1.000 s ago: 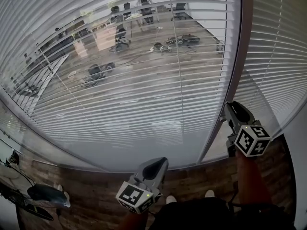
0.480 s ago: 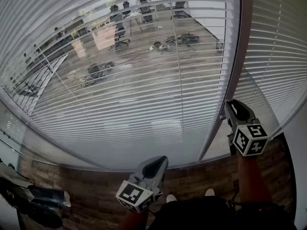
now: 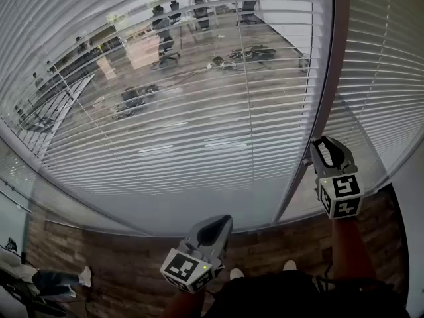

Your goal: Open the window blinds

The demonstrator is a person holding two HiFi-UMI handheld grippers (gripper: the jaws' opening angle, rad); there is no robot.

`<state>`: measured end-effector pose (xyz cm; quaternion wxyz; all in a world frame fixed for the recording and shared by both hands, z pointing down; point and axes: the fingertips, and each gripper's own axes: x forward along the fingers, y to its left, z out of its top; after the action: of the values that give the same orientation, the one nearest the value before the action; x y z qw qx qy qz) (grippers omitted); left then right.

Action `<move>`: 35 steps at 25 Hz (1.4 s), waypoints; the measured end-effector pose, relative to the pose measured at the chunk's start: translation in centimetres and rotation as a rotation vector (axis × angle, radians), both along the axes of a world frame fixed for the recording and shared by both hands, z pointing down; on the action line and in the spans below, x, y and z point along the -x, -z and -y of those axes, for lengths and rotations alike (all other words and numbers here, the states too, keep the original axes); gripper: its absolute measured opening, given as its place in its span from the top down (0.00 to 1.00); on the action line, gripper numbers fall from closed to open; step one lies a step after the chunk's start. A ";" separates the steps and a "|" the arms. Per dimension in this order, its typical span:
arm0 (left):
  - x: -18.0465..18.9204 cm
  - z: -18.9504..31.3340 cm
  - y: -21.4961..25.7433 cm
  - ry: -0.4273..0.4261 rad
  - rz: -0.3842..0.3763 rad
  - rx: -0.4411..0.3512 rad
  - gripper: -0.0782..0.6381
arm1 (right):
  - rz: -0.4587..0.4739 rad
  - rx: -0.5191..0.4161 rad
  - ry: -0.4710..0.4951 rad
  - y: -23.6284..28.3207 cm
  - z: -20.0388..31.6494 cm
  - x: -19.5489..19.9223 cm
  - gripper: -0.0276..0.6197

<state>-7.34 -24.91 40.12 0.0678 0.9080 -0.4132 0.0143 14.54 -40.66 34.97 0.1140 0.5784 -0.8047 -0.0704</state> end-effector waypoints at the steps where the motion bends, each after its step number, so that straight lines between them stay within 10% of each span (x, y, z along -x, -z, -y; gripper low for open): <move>1: 0.0 0.0 -0.1 -0.003 -0.003 -0.002 0.89 | -0.037 -0.009 -0.002 0.0 0.0 0.0 0.73; 21: -0.2 0.2 0.4 -0.001 0.006 -0.006 0.89 | -0.512 -0.128 -0.052 -0.4 -0.3 0.7 0.73; 35: -0.3 0.8 0.0 -0.006 0.000 -0.009 0.89 | -0.464 -0.121 -0.040 -0.2 0.0 0.6 0.73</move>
<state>-7.03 -25.70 40.15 0.0634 0.9096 -0.4105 0.0127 13.95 -40.63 35.21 0.2626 0.5681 -0.7397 -0.2472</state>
